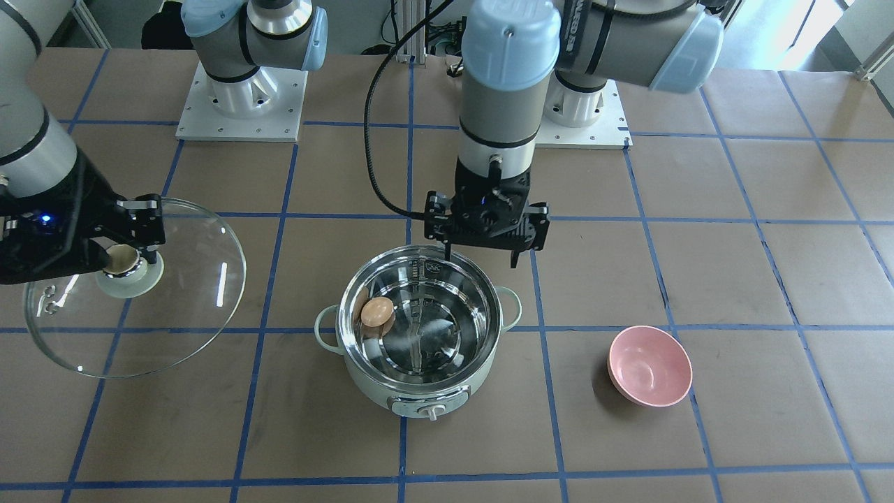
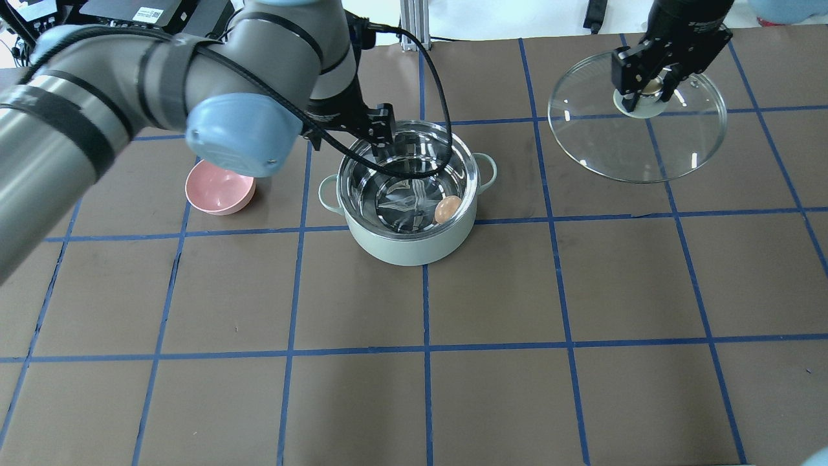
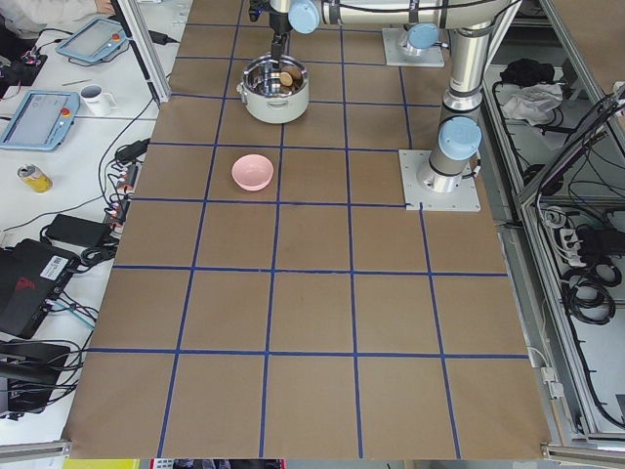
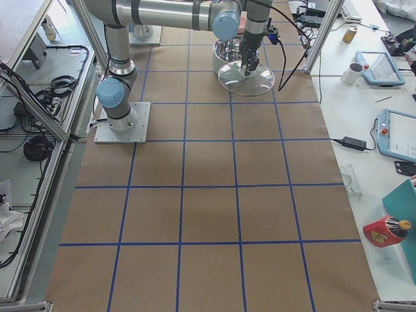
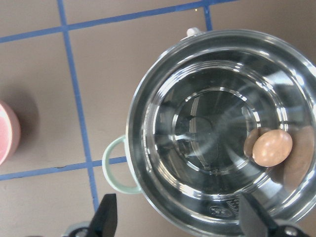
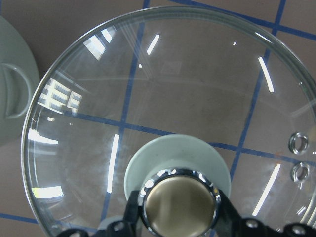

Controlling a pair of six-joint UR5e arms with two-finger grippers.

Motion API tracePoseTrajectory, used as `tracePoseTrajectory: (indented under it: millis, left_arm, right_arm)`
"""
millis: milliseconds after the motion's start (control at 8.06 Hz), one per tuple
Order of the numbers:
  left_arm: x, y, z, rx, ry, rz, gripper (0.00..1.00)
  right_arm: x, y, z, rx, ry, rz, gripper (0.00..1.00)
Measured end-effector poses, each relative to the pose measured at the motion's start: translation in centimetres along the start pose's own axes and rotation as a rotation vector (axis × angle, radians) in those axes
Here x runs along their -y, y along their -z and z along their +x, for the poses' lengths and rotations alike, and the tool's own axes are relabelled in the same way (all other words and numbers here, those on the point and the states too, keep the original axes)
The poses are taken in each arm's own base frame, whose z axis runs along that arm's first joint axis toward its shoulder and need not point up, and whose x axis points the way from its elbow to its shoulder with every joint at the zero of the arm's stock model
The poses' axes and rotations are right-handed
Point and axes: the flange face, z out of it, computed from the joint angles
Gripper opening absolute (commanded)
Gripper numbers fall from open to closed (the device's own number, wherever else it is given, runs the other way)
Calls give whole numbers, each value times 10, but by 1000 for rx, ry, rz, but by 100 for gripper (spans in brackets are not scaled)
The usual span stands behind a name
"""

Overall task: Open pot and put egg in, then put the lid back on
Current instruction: 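Release the egg and withdraw the left gripper while the right brings the lid back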

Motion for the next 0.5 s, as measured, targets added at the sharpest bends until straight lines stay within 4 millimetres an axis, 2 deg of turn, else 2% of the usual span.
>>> tracePoseTrajectory:
  millis: [248, 496]
  left_arm:
    - [-29, 65, -60, 29, 94, -15, 100]
    - [-56, 99, -103, 46, 171, -79, 100]
  right_arm:
    - [7, 3, -59, 2, 15, 11, 0]
    - [14, 1, -116, 5, 44, 20, 0]
